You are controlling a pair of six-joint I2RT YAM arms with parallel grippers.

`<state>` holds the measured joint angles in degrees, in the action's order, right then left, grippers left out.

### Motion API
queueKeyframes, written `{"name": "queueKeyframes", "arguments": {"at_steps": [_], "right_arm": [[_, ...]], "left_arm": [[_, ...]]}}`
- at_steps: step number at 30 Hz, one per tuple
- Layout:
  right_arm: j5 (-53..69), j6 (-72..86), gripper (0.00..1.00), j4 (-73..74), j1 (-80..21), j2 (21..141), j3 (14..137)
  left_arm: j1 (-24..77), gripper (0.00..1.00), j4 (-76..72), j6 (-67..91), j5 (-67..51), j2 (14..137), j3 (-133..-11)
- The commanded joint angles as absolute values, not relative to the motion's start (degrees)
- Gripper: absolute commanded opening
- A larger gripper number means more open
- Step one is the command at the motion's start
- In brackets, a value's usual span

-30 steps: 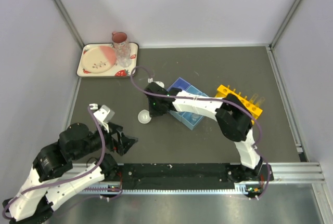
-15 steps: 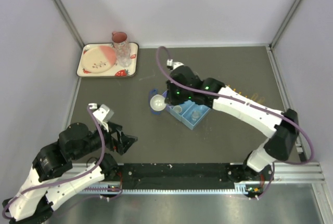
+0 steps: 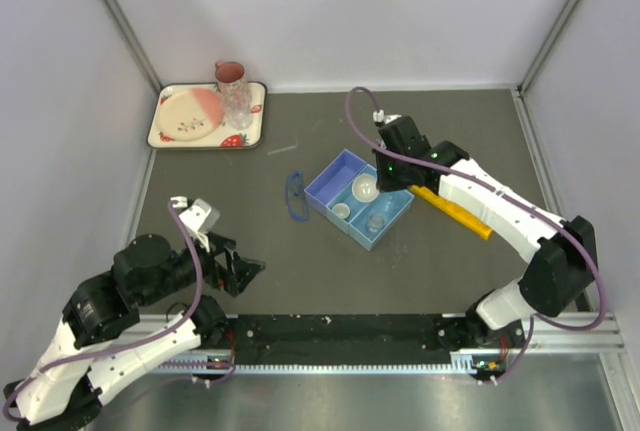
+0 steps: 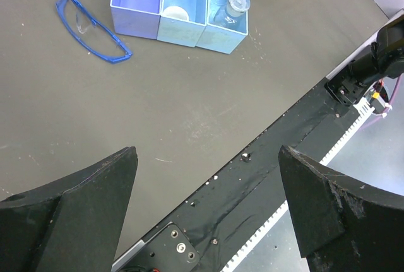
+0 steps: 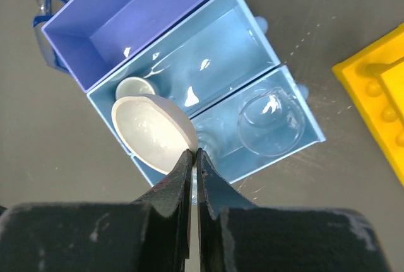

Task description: Organize the chemistry lab equipment

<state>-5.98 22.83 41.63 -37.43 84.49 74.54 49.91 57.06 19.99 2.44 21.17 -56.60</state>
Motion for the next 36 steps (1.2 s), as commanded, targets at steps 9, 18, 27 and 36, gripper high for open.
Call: {"name": "queueKeyframes", "arguments": {"at_steps": [9,18,27,36], "right_arm": [[-7.6,17.6,0.0,39.3,-34.3,96.6,81.6],[-7.3,16.5,0.0,39.1,-32.6,105.3,86.7],[-9.0,14.8,0.0,39.7,-31.7,109.9,88.8],[-9.3,13.9,0.0,40.5,-31.5,112.8,90.2]], "left_arm": [[49.7,0.99,55.4,19.2,2.6,22.2,-58.8],[49.7,0.99,55.7,19.0,3.0,22.6,-58.7],[49.7,0.99,55.1,18.8,2.8,23.2,-58.0],[49.7,0.99,54.7,18.9,2.7,23.5,-57.7]]}}
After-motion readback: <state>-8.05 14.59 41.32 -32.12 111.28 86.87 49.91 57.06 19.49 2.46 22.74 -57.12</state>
